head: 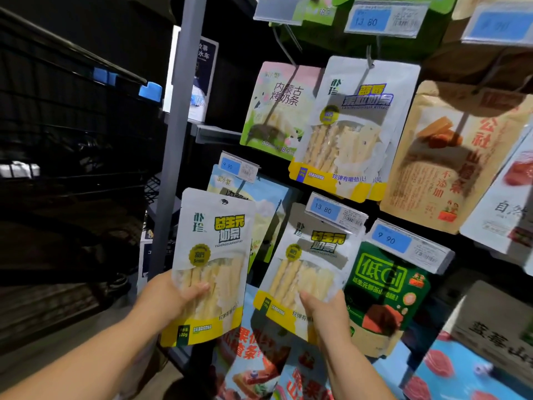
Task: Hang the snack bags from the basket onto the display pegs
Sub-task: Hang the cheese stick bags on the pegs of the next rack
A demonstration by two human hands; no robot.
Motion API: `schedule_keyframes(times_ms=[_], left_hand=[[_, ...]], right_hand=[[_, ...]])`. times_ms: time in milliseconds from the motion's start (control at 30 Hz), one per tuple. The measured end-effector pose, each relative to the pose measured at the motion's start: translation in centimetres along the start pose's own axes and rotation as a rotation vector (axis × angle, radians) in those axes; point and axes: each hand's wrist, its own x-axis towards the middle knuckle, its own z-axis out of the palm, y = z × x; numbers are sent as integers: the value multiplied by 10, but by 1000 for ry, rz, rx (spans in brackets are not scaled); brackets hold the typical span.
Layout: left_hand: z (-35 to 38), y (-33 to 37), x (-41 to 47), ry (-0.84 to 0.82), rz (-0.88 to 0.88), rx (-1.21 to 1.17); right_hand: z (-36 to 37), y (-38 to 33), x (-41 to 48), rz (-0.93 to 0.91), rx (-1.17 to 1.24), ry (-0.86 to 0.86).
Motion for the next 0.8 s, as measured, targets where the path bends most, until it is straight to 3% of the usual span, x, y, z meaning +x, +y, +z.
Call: schedule_keyframes(times_ms=[467,667,800], left_hand=[[19,13,2,-147,20,-82],[28,7,7,-294,13,-151],[35,7,9,-328,3,-177]], right_hand=[[-8,14,22,92,-185,119],[-14,5,-16,-131,-238,275],[-8,3,-31,-186,-211,251]])
